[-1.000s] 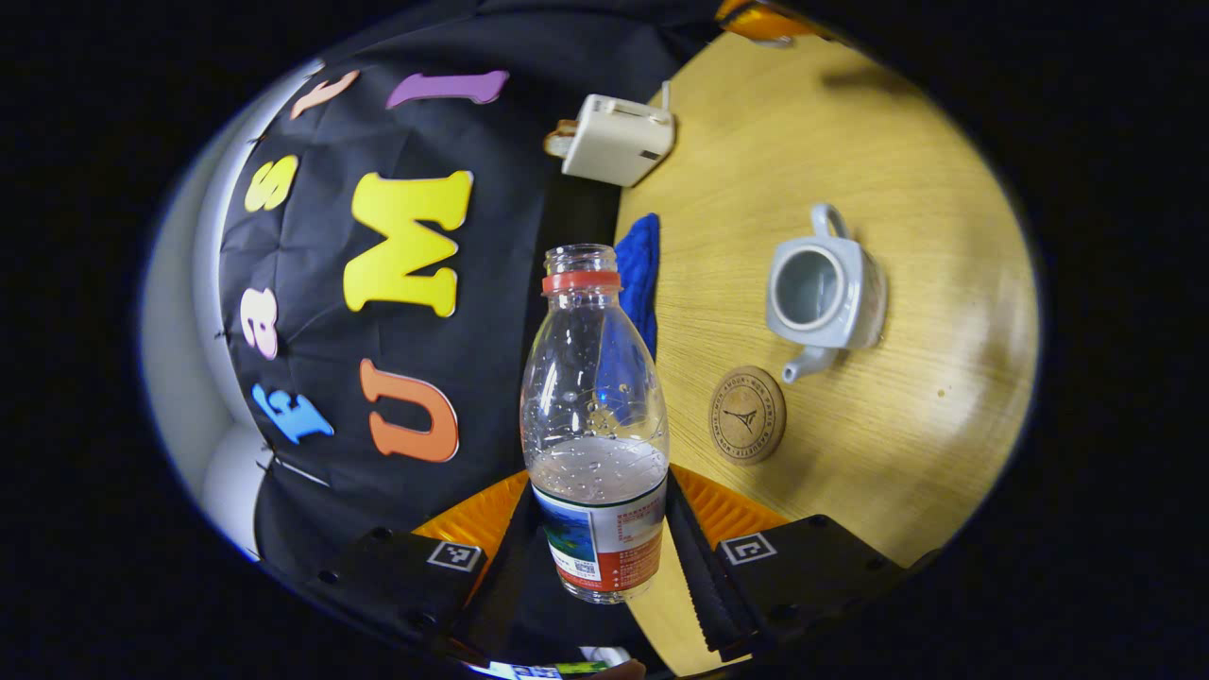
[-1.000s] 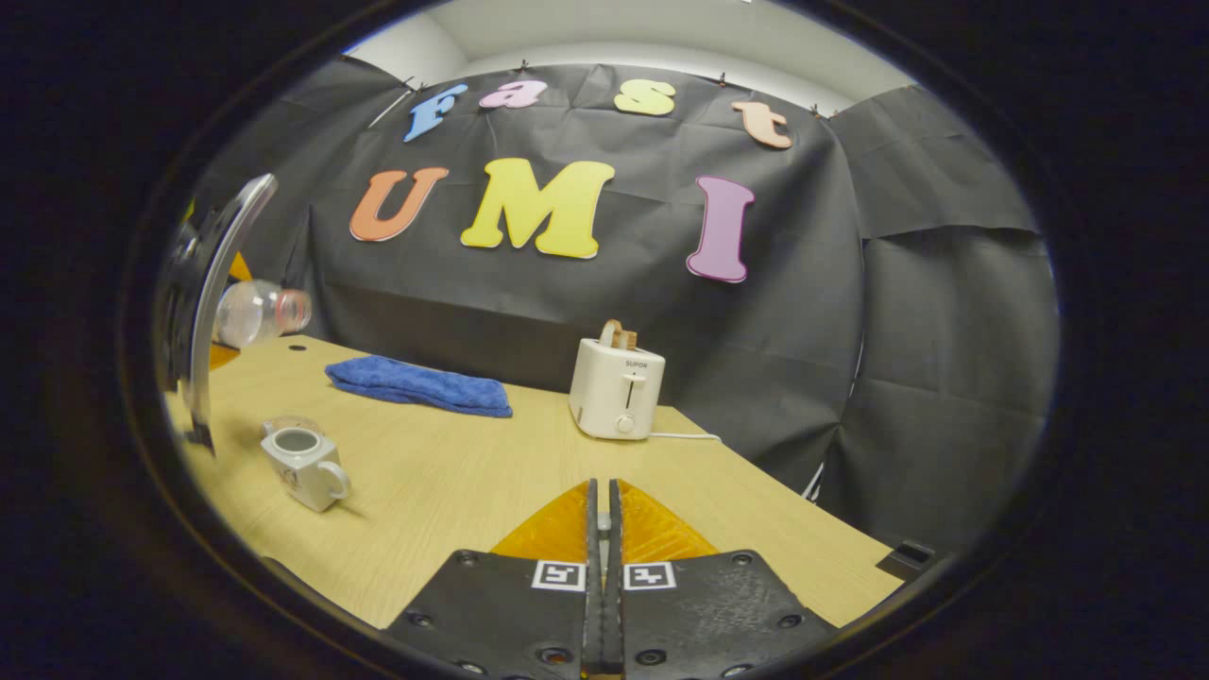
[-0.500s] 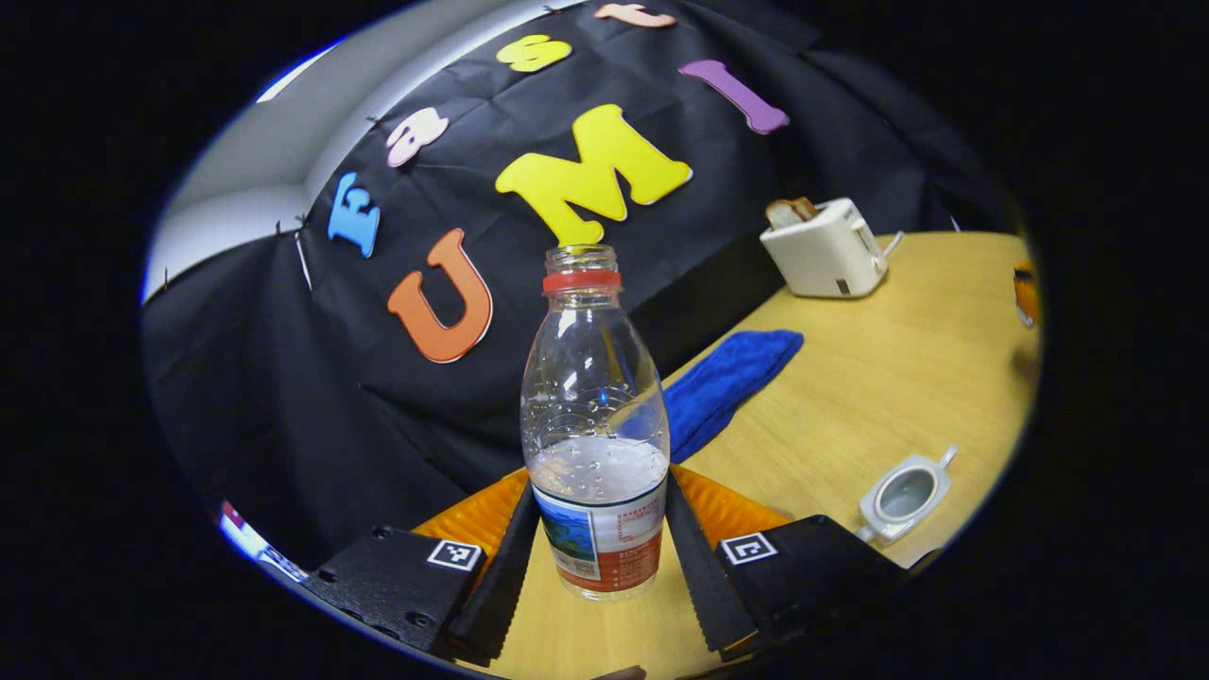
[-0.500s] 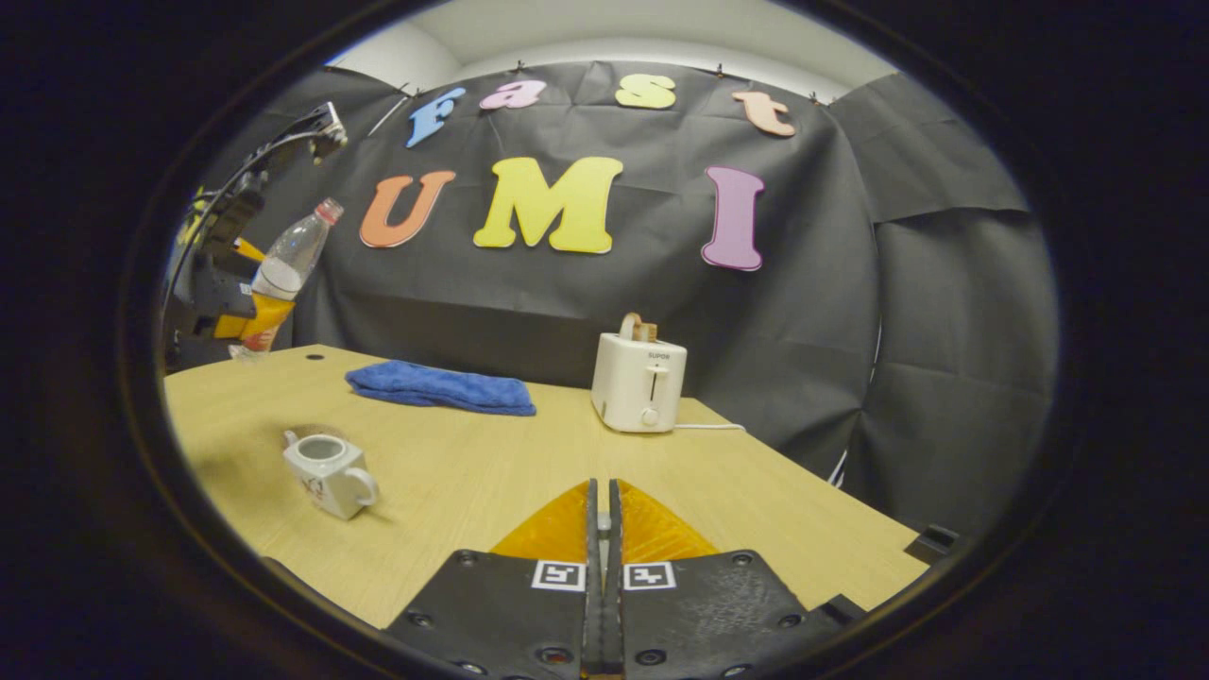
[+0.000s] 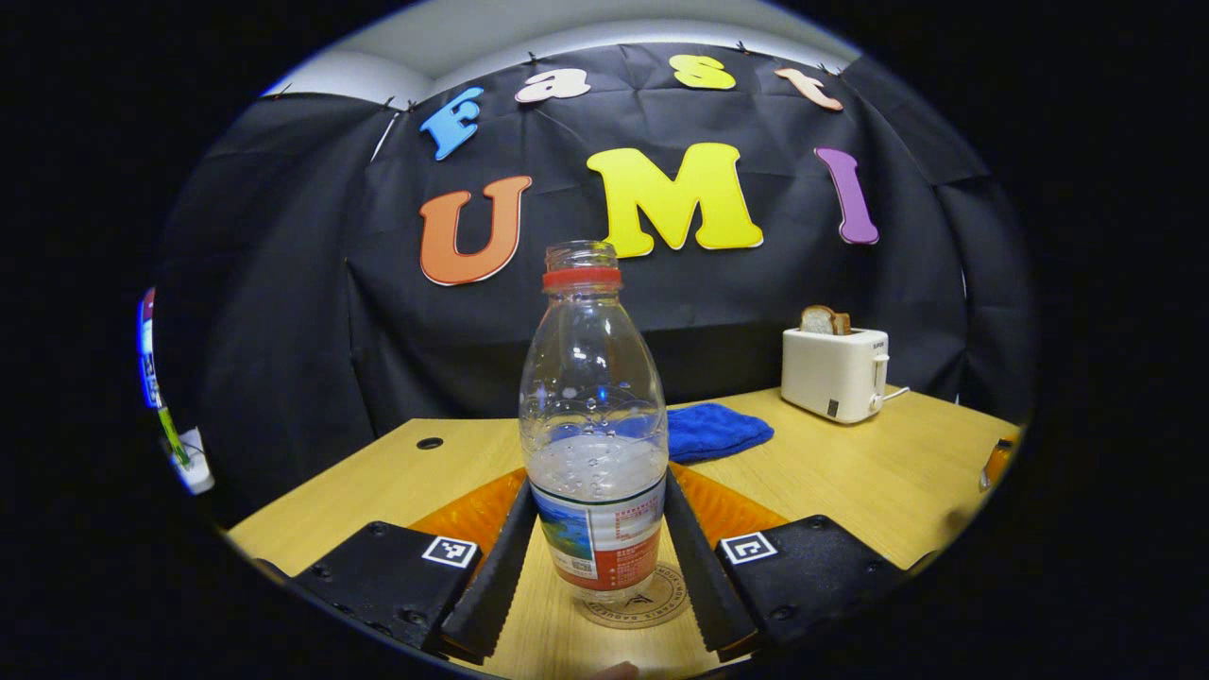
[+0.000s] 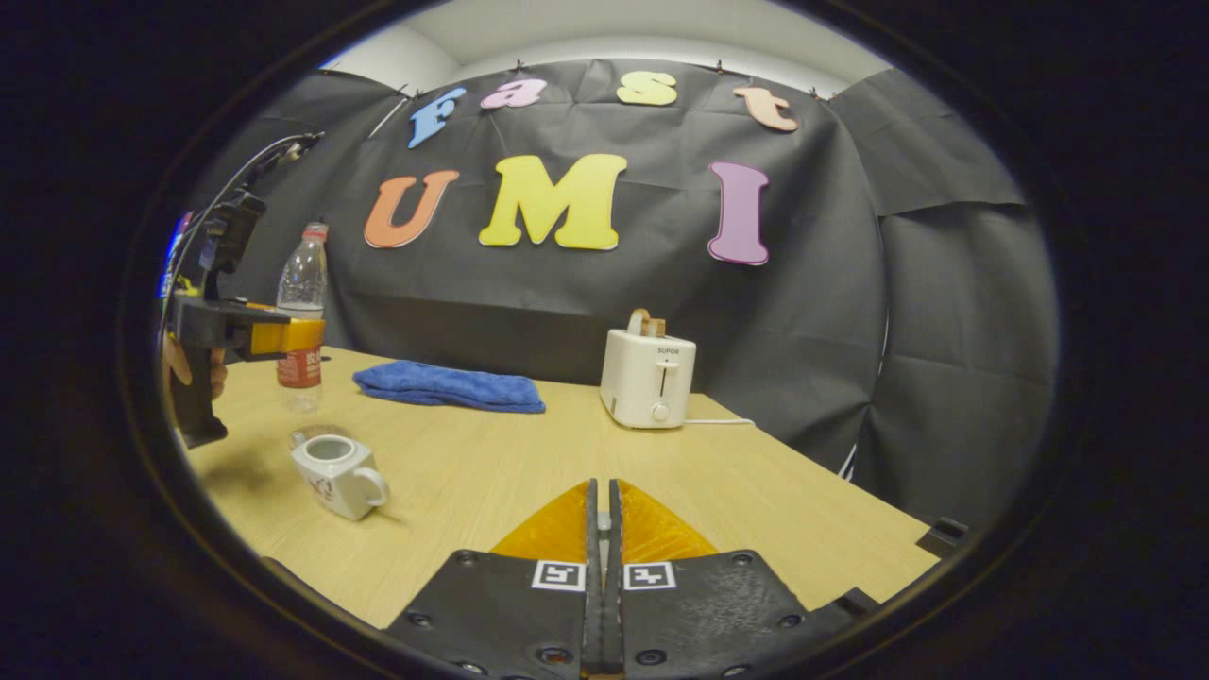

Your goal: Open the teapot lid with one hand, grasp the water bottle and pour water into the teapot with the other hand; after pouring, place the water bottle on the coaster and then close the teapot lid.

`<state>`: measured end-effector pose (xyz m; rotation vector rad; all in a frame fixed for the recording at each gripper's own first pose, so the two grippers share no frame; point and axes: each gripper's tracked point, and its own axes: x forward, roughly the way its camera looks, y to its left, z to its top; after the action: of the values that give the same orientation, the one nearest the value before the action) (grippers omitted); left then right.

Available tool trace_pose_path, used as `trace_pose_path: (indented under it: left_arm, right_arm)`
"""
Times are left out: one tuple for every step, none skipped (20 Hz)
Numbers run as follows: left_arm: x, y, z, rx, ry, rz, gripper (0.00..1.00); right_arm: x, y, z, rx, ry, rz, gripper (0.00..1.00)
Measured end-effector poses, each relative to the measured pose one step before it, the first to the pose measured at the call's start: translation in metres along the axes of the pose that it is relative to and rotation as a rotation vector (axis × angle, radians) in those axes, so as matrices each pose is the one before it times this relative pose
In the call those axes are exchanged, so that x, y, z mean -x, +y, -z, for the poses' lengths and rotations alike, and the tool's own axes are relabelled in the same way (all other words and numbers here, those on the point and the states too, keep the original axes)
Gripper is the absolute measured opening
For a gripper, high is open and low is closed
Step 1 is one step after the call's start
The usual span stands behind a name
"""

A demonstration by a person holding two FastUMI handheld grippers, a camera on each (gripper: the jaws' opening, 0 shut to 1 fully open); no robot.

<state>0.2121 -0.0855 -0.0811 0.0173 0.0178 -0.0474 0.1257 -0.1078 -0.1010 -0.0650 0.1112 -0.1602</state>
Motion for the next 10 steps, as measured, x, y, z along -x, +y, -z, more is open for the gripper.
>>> trace_pose_path:
  left_arm:
    - [-0.00123,-0.00405,0.00056,0.02443,-0.01288,0.01156,0.78]
    - [-0.0014,-0.00313,0.00454,0.01861,0.00317,0.00564,0.78]
    - [-0.00132,-0.00409,0.00683,0.00788,0.01066,0.00993,0.78]
    - [-0.00014,-0.0014,0.00515,0.00099,0.00742,0.00243,0.78]
    - [-0.00139,0.00027,0.00173,-0.00729,0.00876,-0.00245,0.78]
    - [-0.00081,-0.00107,0.00266,-0.01081,0.00855,-0.00045,0.78]
    - [-0.00083,-0.00005,0.00079,-0.00655,-0.00023,-0.00396,0.79]
    - [-0.00086,-0.00067,0.00299,0.00156,0.00582,0.00114,0.79]
    - [-0.00137,-0.00333,0.00321,0.00784,0.00538,0.00748,0.79]
    - [0.00109,0.00069,0.00295,0.00503,0.00716,-0.00097,0.79]
  right_arm:
    - [0.00016,-0.00149,0.00144,-0.00136,0.00009,0.00158,0.0]
    - [-0.00032,-0.00029,0.00014,-0.00114,0.00105,0.00068,0.0]
    - [-0.00076,-0.00052,0.00132,0.00086,0.00275,0.00024,0.0]
    - [-0.00111,-0.00025,-0.00001,0.00148,0.00235,0.00188,0.0]
    - [0.00004,-0.00019,0.00095,-0.00014,0.00177,0.00125,0.0]
    - [0.00061,0.00043,0.00015,-0.00265,0.00114,-0.00072,0.0]
    - [0.0001,-0.00001,0.00067,-0.00369,0.00116,-0.0004,0.0]
    - [-0.00049,0.00085,-0.00046,-0.00147,0.00166,-0.00222,0.0]
    - [-0.00033,0.00099,0.00141,0.00139,0.00164,-0.00171,0.0]
    - [-0.00043,0.0011,-0.00033,0.0032,0.00104,-0.00068,0.0]
